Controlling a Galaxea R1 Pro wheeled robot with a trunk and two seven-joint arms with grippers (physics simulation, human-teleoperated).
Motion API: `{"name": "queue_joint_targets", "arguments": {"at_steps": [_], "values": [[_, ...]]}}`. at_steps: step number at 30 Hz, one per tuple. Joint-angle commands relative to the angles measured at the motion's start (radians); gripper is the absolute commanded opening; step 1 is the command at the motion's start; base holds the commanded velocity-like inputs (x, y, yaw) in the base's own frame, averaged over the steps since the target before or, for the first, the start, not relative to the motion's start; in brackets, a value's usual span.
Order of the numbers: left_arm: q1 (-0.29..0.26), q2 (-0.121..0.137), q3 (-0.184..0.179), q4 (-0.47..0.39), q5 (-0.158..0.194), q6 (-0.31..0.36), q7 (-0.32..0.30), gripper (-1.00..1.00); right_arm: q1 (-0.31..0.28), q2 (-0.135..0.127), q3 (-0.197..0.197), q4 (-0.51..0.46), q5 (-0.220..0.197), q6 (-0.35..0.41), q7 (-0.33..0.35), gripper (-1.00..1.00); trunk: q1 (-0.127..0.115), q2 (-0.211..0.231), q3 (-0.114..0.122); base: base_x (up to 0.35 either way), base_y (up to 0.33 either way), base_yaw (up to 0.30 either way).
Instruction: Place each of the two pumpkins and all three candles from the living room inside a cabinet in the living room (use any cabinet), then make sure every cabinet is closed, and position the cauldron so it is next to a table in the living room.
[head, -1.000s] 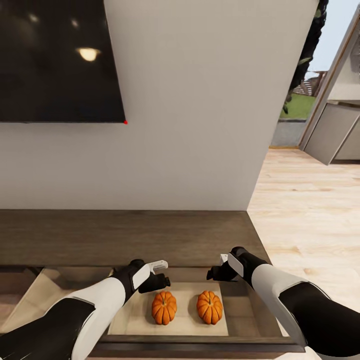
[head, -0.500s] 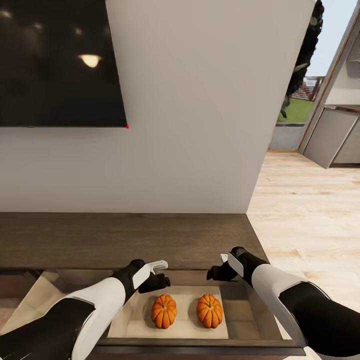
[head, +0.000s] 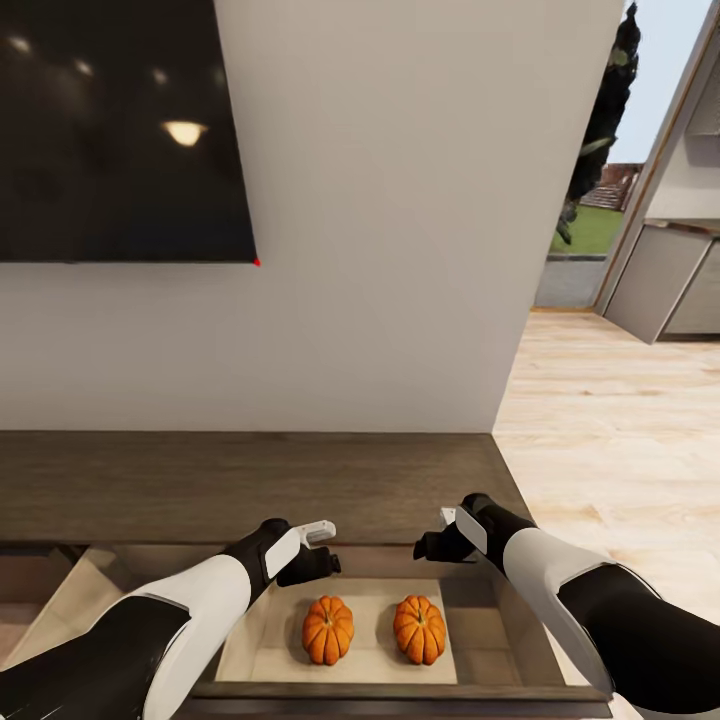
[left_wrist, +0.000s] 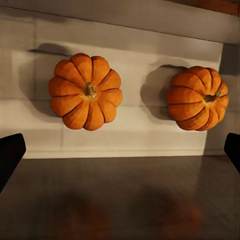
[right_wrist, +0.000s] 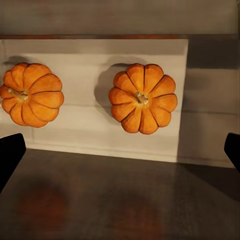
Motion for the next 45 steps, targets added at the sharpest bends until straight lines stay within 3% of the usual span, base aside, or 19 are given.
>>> {"name": "queue_joint_targets", "arguments": {"at_steps": [1, 45], "values": [[0.000, 0.000, -0.007, -0.002, 0.011, 0.005, 0.007, 1.00, -0.001, 0.000, 0.009, -0.001, -0.002, 0.004, 0.004, 1.00, 0.000, 0.000, 0.001, 0.000, 0.000, 0.000], [0.000, 0.000, -0.007, -0.002, 0.011, 0.005, 0.007, 1.00, -0.001, 0.000, 0.010, -0.001, -0.002, 0.003, 0.004, 1.00, 0.000, 0.000, 0.070, 0.000, 0.000, 0.000]]}}
